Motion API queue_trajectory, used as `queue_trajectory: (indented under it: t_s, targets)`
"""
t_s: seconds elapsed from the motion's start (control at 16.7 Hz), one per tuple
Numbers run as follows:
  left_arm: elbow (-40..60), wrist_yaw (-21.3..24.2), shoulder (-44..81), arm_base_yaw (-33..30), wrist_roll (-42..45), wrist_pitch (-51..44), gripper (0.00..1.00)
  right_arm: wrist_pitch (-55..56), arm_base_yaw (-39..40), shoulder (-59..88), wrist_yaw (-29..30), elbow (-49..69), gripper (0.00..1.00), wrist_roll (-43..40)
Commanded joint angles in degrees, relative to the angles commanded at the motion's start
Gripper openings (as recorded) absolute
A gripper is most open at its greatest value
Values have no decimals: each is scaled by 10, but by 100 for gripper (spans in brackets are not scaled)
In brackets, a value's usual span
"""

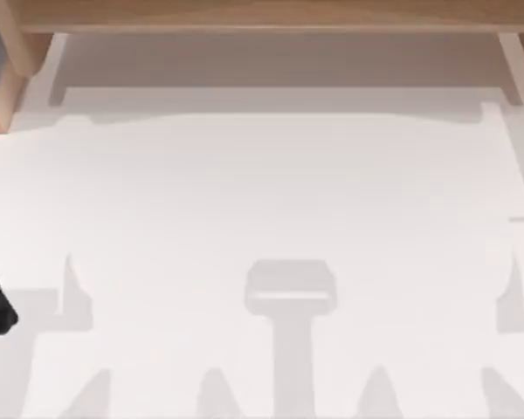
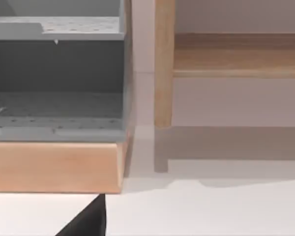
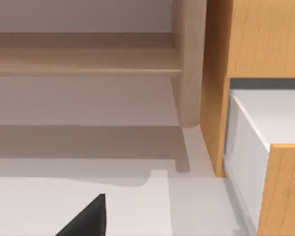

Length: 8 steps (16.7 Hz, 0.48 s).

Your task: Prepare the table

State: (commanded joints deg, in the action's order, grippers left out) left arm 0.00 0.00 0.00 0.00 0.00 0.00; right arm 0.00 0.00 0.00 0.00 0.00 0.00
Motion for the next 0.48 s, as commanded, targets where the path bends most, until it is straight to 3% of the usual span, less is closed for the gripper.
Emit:
queue_trajectory:
  t_s: [0.24, 0.48]
  targets:
    - [0, 0, 0, 0, 0, 0, 100, -16, -3, 13, 2, 16, 100, -2]
    - [0, 0, 0, 0, 0, 0, 100, -103, -22, 105, 8, 119, 100, -14]
